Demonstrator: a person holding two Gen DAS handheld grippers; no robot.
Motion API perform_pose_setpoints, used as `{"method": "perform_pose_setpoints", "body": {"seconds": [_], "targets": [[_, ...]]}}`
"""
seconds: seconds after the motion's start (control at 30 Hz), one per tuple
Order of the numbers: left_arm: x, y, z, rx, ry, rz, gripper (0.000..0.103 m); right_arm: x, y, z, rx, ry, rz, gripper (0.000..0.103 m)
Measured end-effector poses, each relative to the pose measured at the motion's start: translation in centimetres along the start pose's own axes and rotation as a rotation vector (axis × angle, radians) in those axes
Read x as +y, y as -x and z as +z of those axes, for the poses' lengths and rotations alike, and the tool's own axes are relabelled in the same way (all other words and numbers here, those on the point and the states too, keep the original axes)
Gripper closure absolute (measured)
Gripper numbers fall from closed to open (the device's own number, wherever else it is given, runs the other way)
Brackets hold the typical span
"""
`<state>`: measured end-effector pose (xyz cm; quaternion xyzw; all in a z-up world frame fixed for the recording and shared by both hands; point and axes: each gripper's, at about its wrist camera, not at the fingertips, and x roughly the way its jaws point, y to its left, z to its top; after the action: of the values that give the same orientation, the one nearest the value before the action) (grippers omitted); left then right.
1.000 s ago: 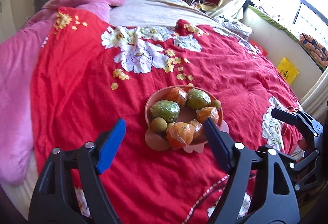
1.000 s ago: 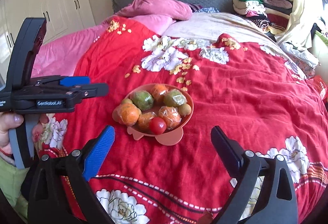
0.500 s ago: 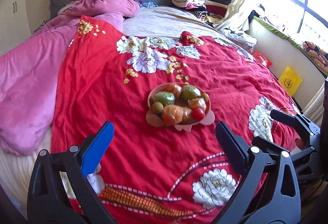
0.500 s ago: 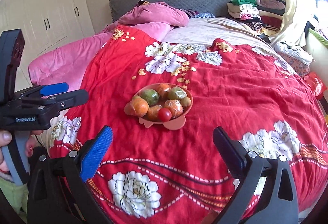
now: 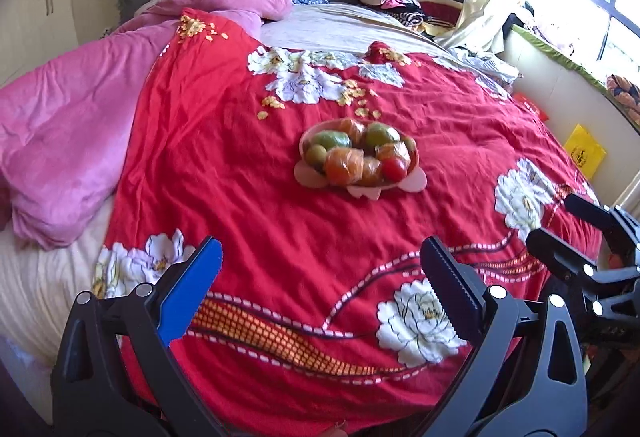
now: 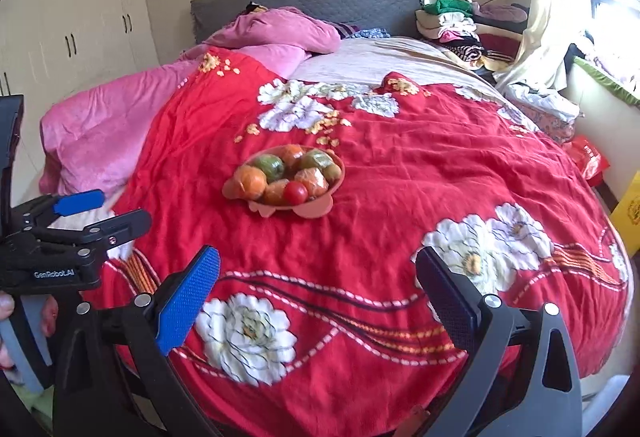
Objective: Organize fruits
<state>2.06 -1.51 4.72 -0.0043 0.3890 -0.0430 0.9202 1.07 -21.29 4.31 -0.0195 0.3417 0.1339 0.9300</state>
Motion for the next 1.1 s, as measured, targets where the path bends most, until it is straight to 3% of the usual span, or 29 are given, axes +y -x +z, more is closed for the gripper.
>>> {"method": "perform_pose_setpoints", "body": {"seconds": [0.33,1.1], "targets": [[-0.9,-0.2,-1.9,0.018,-0.003,0.011,0.01,0.4,0.0,-1.9,0.024,-0.005,0.008,0.005],[-0.5,-0.7,-2.5,0.04,0.012,0.032,0.01,-0.3,-0.6,-2.9,0.043,-0.045,0.014,0.005]]}}
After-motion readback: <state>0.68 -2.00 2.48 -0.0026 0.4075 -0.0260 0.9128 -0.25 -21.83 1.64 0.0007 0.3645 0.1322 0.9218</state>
